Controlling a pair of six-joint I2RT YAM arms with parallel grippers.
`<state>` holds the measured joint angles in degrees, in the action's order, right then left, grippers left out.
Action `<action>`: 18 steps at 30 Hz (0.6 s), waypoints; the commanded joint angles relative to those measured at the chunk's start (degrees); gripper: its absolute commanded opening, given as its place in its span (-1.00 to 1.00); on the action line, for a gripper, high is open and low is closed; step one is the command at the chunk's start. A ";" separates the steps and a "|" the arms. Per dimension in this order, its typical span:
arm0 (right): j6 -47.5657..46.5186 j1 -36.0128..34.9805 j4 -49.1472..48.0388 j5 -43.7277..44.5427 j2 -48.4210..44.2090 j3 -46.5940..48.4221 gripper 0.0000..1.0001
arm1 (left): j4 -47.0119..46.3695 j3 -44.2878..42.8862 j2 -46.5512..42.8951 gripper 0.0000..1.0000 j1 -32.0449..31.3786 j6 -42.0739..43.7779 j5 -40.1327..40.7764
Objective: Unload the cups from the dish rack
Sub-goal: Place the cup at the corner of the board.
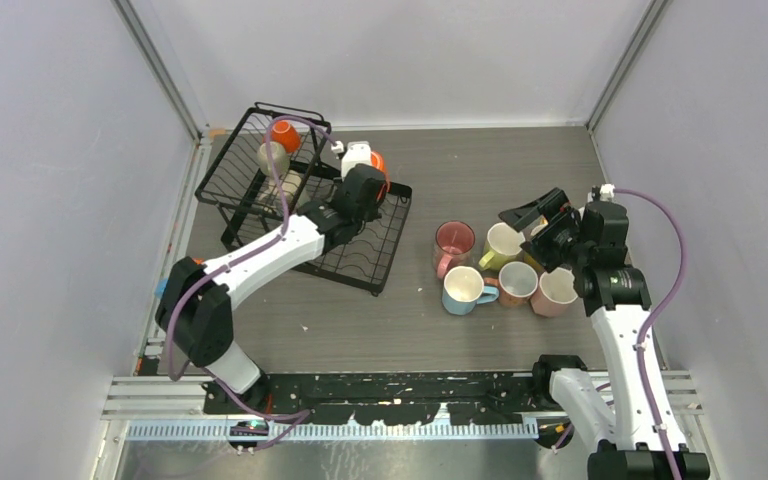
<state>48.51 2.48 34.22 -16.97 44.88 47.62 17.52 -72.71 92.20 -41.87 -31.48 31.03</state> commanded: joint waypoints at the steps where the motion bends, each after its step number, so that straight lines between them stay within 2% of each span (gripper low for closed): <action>1: 4.48 -0.29 -7.65 -3.75 1.05 3.72 1.00 | -3.33 -2.72 -6.40 -1.00 -0.14 -0.80 -4.74; 6: 7.36 -2.46 -12.48 -3.84 3.26 5.63 1.00 | -1.17 -4.58 -9.87 -1.00 -0.57 -2.11 -10.92; 12: 9.08 -11.83 -20.74 -1.43 7.63 6.46 1.00 | 1.81 -7.69 -12.08 -1.00 -1.54 -4.91 -17.48; 18: 14.70 -14.07 -38.82 -5.74 12.67 3.56 1.00 | 2.82 -10.57 -12.83 -1.00 -1.81 -9.13 -24.32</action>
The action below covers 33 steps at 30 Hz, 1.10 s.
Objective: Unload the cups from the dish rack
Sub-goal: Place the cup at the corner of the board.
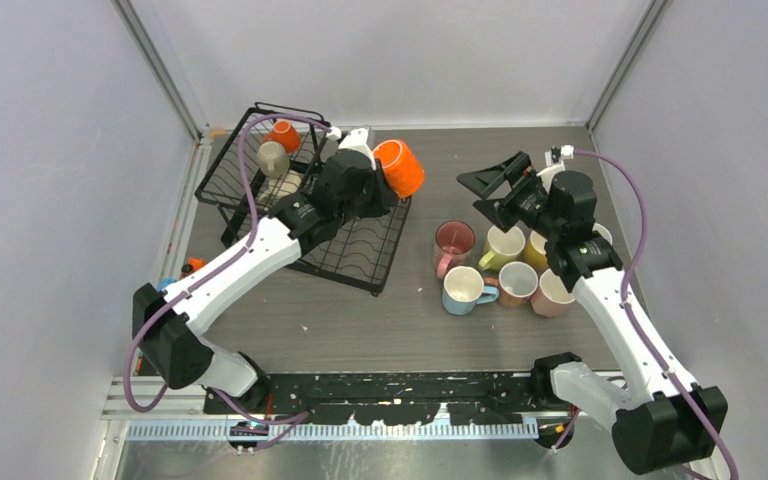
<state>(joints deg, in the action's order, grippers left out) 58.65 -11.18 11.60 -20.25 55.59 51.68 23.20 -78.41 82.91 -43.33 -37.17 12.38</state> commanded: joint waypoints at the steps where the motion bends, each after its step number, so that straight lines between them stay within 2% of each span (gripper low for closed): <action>1: 5.36 -0.54 -18.18 -3.07 2.72 -0.38 1.00 | -2.78 -5.39 -3.55 -1.00 -0.35 -4.16 -6.60; 14: 14.07 -4.40 -33.31 -4.11 9.98 -2.37 1.00 | -4.79 -9.69 -1.33 -1.00 -0.66 -10.94 -16.41; 20: 19.98 -5.33 -46.03 -4.96 12.75 -4.38 0.98 | -6.11 -9.96 -0.40 -1.00 -0.97 -13.65 -19.01; 23: 23.23 -5.41 -51.49 -4.67 13.15 -5.85 0.83 | -7.34 -9.49 -0.17 -1.00 -0.97 -15.59 -20.45; 28: 26.21 -5.45 -57.31 -3.65 12.56 -8.17 0.38 | -10.44 -7.90 0.47 -1.00 -0.97 -20.08 -23.60; 33: 27.31 -5.68 -58.91 -3.00 11.66 -9.48 0.12 | -12.87 -7.04 1.35 -1.00 -0.97 -23.60 -25.91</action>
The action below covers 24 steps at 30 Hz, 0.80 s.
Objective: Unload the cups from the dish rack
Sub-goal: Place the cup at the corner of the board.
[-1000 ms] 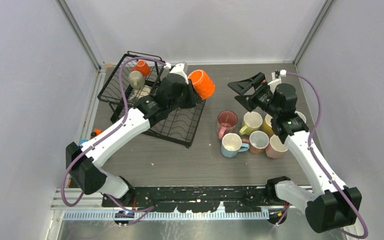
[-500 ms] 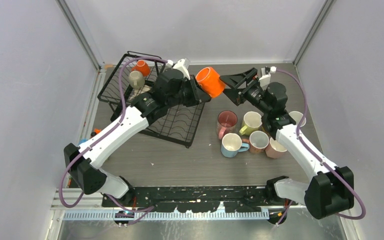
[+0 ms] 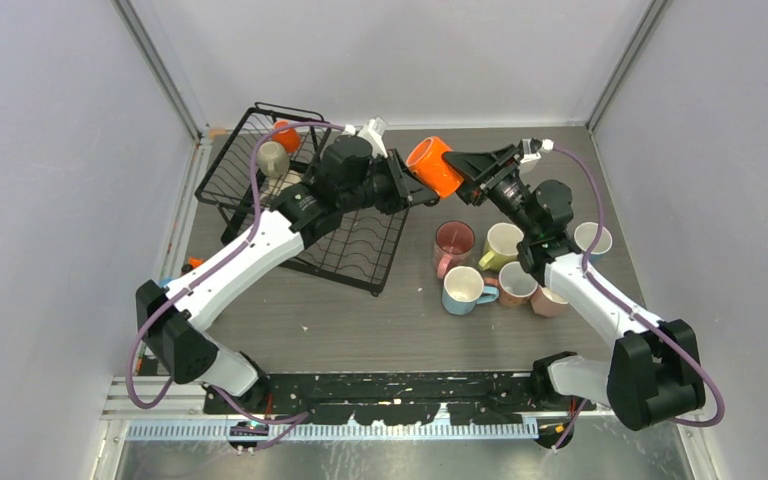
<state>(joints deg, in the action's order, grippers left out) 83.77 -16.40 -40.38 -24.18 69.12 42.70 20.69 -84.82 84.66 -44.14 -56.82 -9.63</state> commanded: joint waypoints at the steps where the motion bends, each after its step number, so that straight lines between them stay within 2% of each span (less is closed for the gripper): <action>1: 2.53 -0.49 -7.54 1.04 -2.02 -0.78 0.08 | -10.87 -0.36 -0.41 -1.00 -0.16 -4.56 -4.10; 6: 3.51 -0.59 -9.36 1.96 -3.26 -1.97 -0.21 | -12.63 0.88 -0.34 -1.00 -0.16 -7.21 -5.03; 12: 2.98 -0.73 -8.50 3.53 -5.61 -2.49 -0.97 | -16.72 3.72 -0.58 -1.00 -0.16 -11.16 -6.98; 14: 2.39 -0.80 -8.05 4.07 -6.22 -2.26 -0.99 | -16.90 3.99 -0.48 -0.94 -0.16 -11.39 -7.74; 16: 1.41 -0.77 -6.49 4.63 -6.85 -1.71 -0.99 | -17.15 4.64 -0.70 -0.70 -0.16 -11.46 -8.09; 22: -2.48 -0.81 -0.02 6.36 -9.20 1.16 -0.99 | -17.50 7.07 -1.95 0.34 -0.17 -10.73 -9.14; 24: -4.74 -0.75 4.59 6.87 -10.20 2.99 -0.99 | -16.88 7.74 -2.41 0.56 -0.16 -10.10 -9.63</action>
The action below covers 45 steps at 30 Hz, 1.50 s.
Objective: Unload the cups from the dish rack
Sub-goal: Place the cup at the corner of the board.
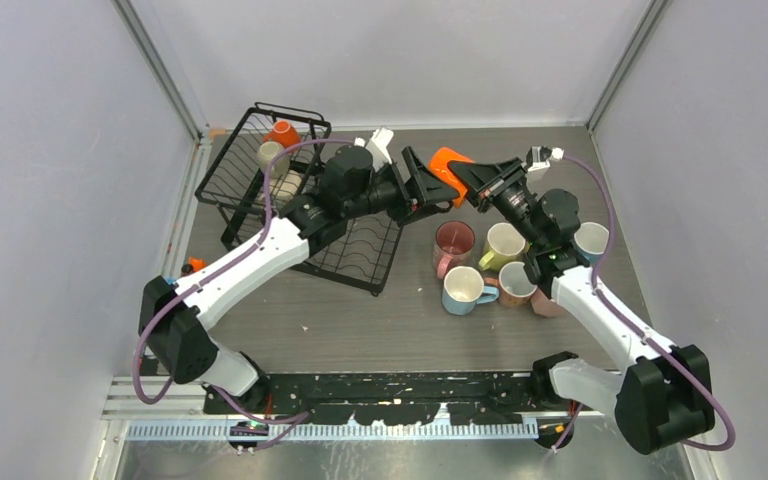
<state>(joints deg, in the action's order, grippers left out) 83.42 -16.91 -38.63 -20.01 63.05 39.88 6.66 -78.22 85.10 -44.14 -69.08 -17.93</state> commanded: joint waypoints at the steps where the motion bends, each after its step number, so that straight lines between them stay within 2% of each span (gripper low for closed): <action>1: -5.95 -0.23 6.95 2.93 -4.65 7.31 -0.99 | -2.50 1.55 -3.14 0.63 -0.16 2.64 -1.50; 4: -10.94 -0.29 18.85 4.88 -6.27 11.52 -0.99 | -0.88 2.75 -4.96 0.84 -0.16 4.39 -1.26; 6: -13.88 -0.29 25.95 6.64 -7.28 13.95 -0.99 | 1.33 2.68 -6.12 0.90 -0.16 6.49 -1.03; 11: -19.93 -0.32 45.95 10.99 -7.76 21.38 -0.99 | 5.42 2.60 -9.43 0.97 -0.33 12.59 -0.80; 18: -27.63 -0.26 66.60 19.55 -9.90 28.59 -0.99 | 12.51 -0.09 -11.82 0.98 -2.05 21.11 -1.39; 23: -32.06 -0.30 80.69 28.86 -11.42 33.11 -0.99 | 18.93 -3.11 -12.12 0.99 -3.89 26.79 -0.69; 34: -33.83 1.90 99.59 42.69 -9.23 38.49 -0.99 | 21.94 -2.92 -12.44 0.99 -5.47 30.02 -1.59; 37: -34.57 6.06 103.20 43.46 -8.80 39.72 -0.99 | 22.85 -3.18 -12.33 0.99 -5.52 30.63 -2.08; 41: -36.57 15.55 104.96 39.50 -8.58 39.73 -0.99 | 22.78 -2.95 -12.26 0.99 -5.60 30.61 -2.93; 45: -37.48 20.35 106.62 41.07 -6.93 40.36 -0.99 | 22.02 -2.96 -11.90 0.99 -5.74 30.15 -4.15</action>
<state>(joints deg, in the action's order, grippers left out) 47.97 0.51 67.72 18.61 55.40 76.82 29.26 -79.37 74.32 -49.45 -39.88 -19.62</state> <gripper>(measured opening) 0.171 0.996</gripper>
